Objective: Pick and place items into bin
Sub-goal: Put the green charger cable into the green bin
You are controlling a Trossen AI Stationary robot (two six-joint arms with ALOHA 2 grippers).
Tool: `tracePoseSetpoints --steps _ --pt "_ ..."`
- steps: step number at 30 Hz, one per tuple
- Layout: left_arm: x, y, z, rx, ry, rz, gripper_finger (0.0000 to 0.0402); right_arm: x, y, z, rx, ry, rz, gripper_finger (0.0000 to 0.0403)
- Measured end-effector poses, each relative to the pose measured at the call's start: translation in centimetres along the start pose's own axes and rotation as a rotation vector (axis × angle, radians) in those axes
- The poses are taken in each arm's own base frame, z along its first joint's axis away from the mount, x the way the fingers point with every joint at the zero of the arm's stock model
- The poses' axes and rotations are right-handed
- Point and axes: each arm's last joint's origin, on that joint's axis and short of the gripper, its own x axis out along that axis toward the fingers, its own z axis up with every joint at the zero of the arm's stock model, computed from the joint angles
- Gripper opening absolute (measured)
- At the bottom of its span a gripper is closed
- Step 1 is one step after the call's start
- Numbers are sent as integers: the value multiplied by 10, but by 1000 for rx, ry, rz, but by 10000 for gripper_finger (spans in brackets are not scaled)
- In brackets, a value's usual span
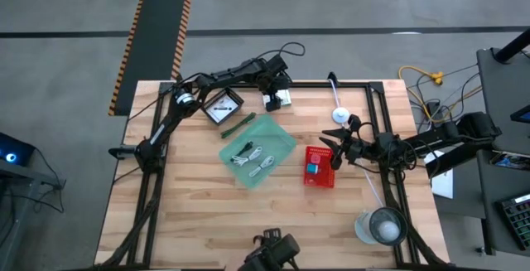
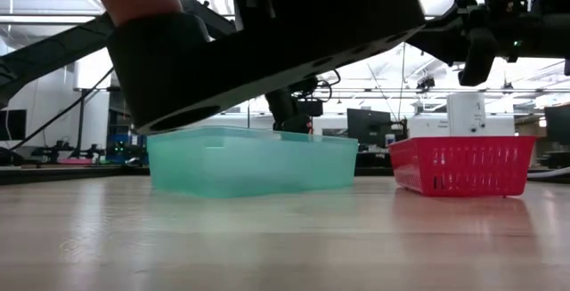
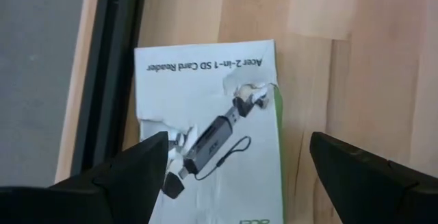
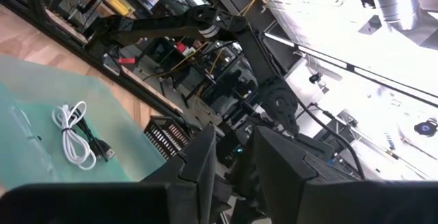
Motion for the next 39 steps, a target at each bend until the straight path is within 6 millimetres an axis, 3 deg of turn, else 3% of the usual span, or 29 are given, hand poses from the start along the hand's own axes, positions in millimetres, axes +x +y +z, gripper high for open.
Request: tracePoseSetpoints --steps 24,28,32,39 --pt "-5 -11 -3 -153 69 -75 336 0 0 0 -23 0 -1 84" --pt "-24 -16 -5 -115 150 -109 336 0 0 0 -9 0 -1 84" --pt "-55 -20 -4 -69 120 -127 332 0 0 0 3 0 -1 84" --pt "-120 -38 -17 -7 -22 -176 273 0 0 0 55 1 -2 84"
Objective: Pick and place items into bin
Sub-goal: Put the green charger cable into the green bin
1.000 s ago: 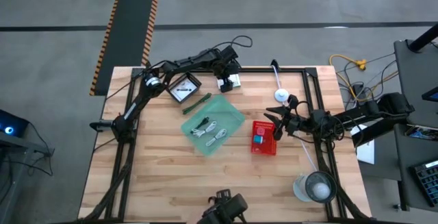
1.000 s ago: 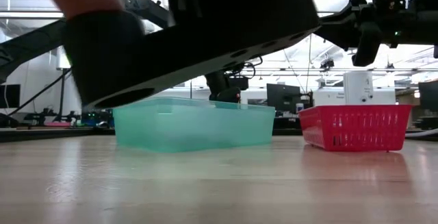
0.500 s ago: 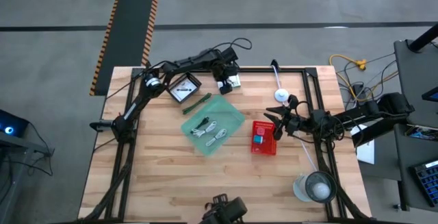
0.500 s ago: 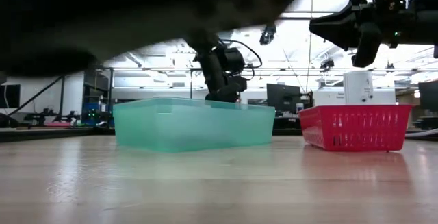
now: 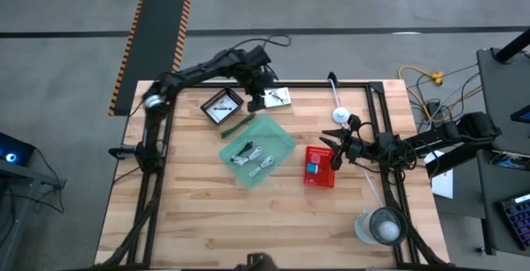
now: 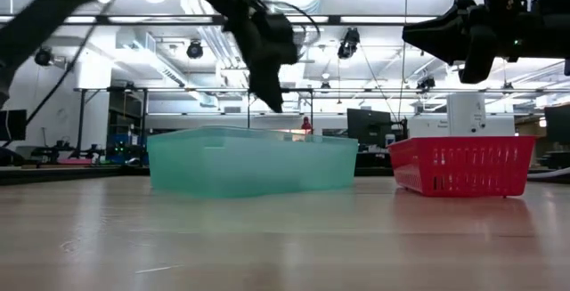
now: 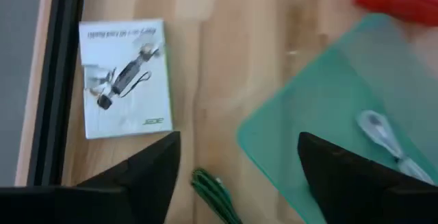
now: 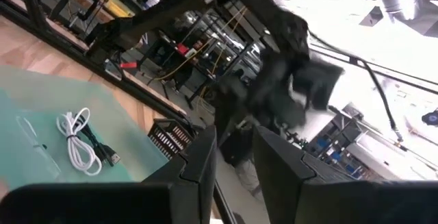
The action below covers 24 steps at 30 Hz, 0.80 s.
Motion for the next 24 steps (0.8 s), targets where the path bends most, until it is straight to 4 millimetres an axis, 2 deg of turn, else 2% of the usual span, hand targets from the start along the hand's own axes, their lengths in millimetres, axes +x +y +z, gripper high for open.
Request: tracePoseSetpoints --steps 5,8,13,18,21,24 --pt "-43 -29 -26 110 -240 -112 214 1 -1 2 36 -6 -8 101" --pt "-61 -45 -48 154 -343 -57 183 7 -6 8 70 -14 -26 128" --pt "-81 -67 -86 209 -512 50 146 24 -10 17 90 56 10 181" --pt "-84 -82 -121 180 -625 136 122 44 -18 28 113 199 81 214" --pt "-79 -84 -136 30 -646 223 113 53 -24 35 140 282 113 219" --pt "-69 -81 -147 -104 -585 274 107 58 -30 41 186 338 123 219"
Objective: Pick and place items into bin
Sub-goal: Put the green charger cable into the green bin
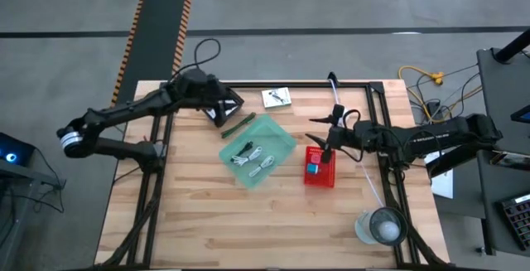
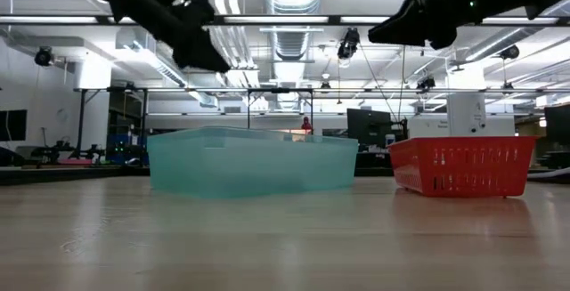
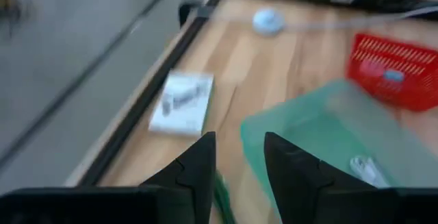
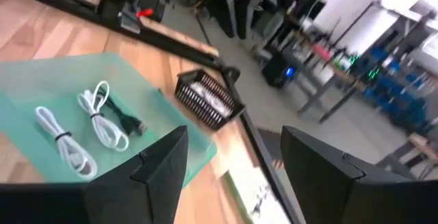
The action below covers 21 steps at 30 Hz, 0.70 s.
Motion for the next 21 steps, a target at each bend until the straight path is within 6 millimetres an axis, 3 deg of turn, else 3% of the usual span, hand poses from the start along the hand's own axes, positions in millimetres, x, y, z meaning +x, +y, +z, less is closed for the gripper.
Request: tracePoseSetpoints --steps 8,17,21 --pt "33 4 -15 -137 217 -12 109 0 0 0 17 20 1 219" --pt "59 8 -12 -320 420 0 182 0 2 -5 21 42 10 219" --pt "73 6 -16 -376 520 -2 193 0 3 -7 14 46 12 219"
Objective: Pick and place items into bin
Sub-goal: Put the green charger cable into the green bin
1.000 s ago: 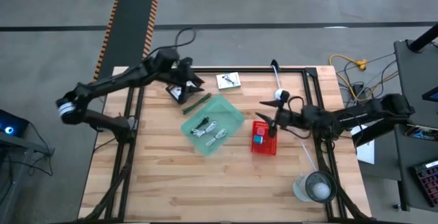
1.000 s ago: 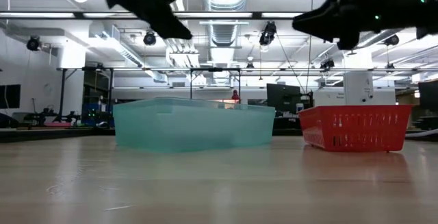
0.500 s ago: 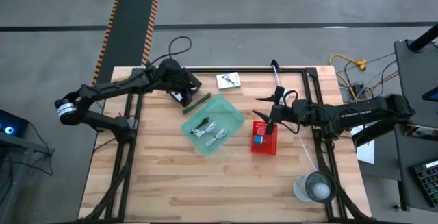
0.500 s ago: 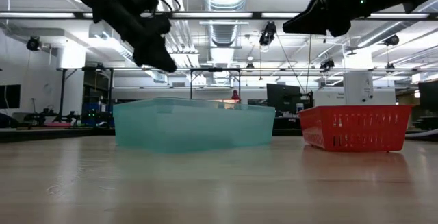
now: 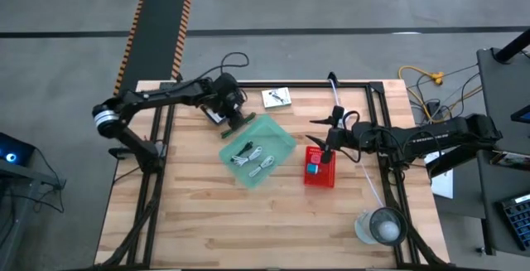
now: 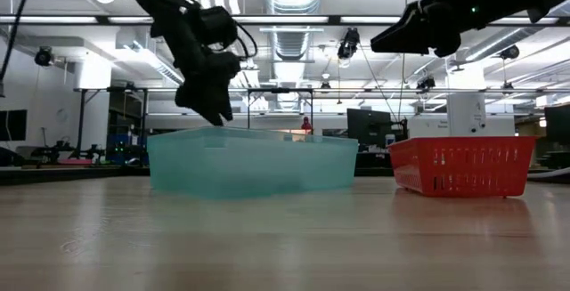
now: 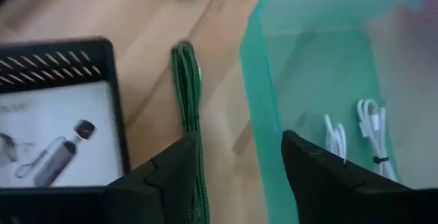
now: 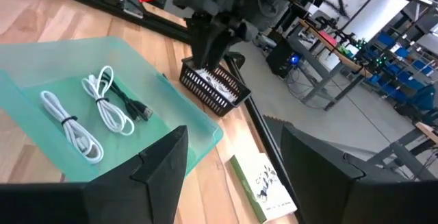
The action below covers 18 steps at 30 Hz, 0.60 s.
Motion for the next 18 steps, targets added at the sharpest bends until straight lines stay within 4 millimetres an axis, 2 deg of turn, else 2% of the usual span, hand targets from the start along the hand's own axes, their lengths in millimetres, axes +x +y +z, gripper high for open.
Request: tracePoseSetpoints --steps 6,14,18 --pt "18 -1 4 -4 76 9 194 0 1 -3 -7 9 3 219" --pt "22 3 5 37 71 140 194 0 2 -4 -8 11 5 219" --pt "29 4 3 83 100 143 194 0 3 -6 -11 17 7 219"
